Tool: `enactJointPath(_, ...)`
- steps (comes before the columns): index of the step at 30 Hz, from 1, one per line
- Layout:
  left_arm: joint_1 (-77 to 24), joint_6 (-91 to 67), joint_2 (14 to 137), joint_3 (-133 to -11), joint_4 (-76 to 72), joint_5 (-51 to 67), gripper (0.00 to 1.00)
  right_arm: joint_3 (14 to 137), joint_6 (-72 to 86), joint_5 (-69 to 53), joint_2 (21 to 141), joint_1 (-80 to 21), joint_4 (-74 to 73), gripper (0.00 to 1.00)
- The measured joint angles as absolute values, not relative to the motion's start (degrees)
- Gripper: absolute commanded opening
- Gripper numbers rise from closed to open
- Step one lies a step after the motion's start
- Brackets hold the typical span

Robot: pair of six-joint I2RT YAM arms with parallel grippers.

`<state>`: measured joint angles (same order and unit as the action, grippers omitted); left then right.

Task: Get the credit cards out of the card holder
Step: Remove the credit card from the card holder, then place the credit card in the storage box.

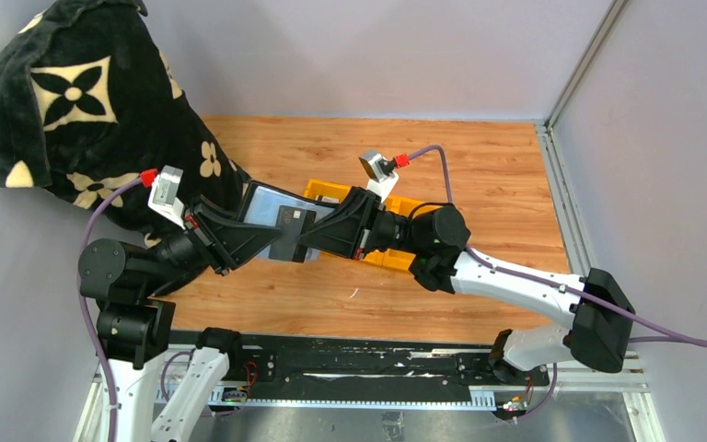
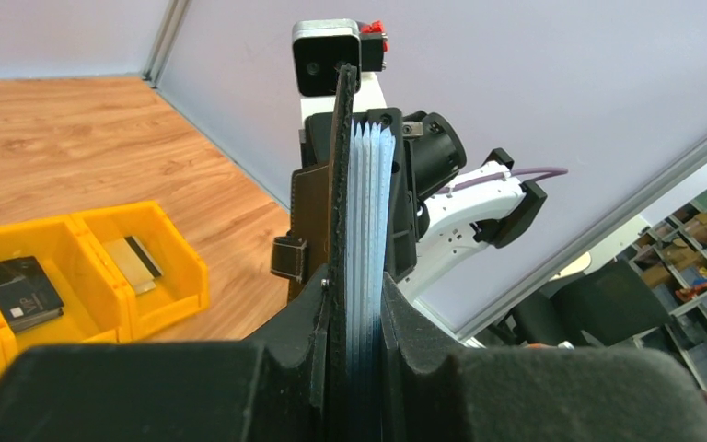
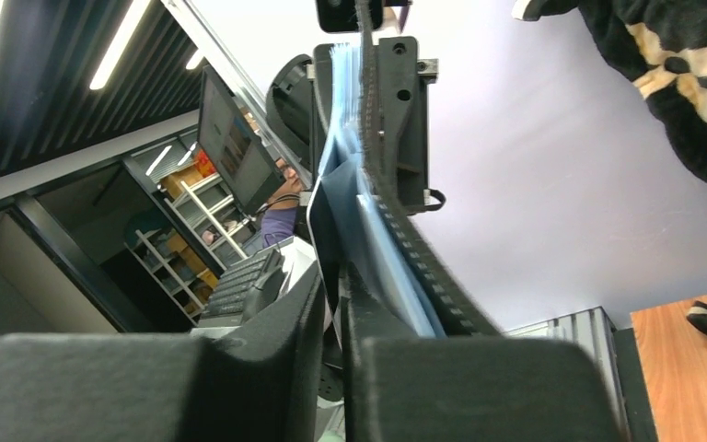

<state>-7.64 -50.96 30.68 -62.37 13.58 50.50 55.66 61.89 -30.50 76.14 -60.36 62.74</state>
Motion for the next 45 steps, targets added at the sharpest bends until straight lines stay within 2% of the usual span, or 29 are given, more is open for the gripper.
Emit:
enactJointPath(3,-7.6,-50.9,30.6,-62.6,13.6,50.5,0.1,55.7,62.2,-30.7,76.2,-59.9,62.6,0.0)
enactJointPath(15,-7.6,-50.0,30.6,-63.5,14.3,49.9,0.07,49.8,63.5,-30.2,72.3,-57.9,64.8,0.0)
enactJointPath(19,-7.6,-46.2,30.8,-65.1,16.8,48.6,0.05,46.2,64.0,-30.8,68.6,-54.2,63.4,0.0)
enactJointPath(22,-7.6,-40.0,31.5,-67.4,21.0,46.3,0.05,43.7,63.7,-31.1,64.0,-48.1,57.6,0.0)
enactJointPath(27,-7.6,-27.7,33.3,-70.7,29.7,40.1,0.04,45.8,57.8,-27.6,59.0,-38.0,33.4,0.0)
enactJointPath(31,-7.6,-22.0,33.8,-70.0,34.4,36.9,0.04,52.2,50.8,-21.4,64.9,-36.6,16.2,0.0)
enactJointPath(37,-7.6,-19.2,33.7,-69.3,37.5,37.3,0.04,62.4,43.9,-11.4,82.0,-36.6,-2.5,0.0)
enactJointPath(45,-7.6,-18.2,33.2,-69.3,39.1,39.0,0.04,71.6,40.4,-4.8,97.4,-36.5,-11.5,0.0)
